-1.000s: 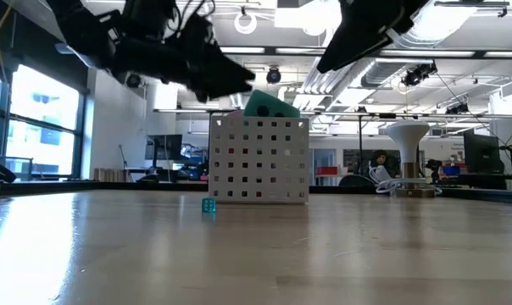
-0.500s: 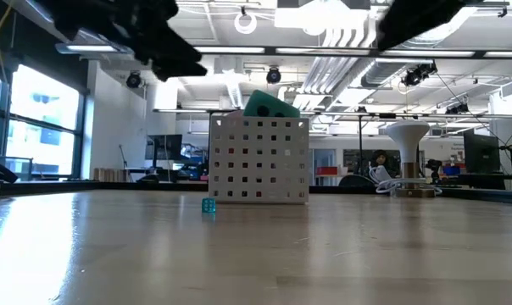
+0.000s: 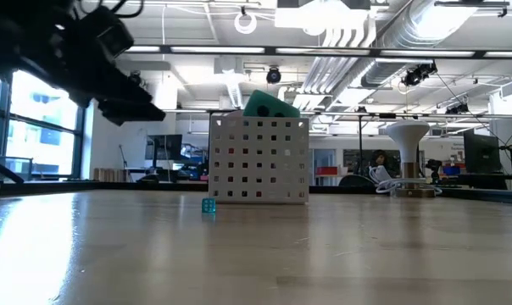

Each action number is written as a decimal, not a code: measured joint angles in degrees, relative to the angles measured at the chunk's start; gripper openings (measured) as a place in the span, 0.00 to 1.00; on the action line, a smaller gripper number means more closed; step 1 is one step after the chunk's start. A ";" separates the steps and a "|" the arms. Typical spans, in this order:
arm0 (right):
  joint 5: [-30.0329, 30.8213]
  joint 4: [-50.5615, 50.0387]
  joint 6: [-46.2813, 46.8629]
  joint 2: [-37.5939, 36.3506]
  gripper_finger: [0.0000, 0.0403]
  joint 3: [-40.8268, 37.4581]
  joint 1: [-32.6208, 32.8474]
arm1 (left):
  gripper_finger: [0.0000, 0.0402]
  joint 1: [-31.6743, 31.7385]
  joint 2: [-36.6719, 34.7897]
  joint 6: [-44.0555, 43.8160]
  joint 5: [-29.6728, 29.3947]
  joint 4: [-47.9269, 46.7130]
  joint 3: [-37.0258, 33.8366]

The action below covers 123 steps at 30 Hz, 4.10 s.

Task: Pick & Place Dice
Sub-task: Put the small light blue die into the bin

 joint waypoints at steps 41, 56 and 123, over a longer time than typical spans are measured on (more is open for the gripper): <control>21.30 13.10 25.58 28.23 0.61 -9.05 3.50 | 0.59 -5.72 28.07 -2.96 -0.63 33.78 -2.48; 18.44 11.95 23.16 28.12 0.37 -9.12 2.20 | 0.59 -5.72 28.05 -2.92 -0.44 33.75 -2.48; -7.21 67.38 -79.25 8.87 0.52 -9.05 -56.76 | 0.59 -2.16 28.01 15.63 -1.88 33.18 -2.48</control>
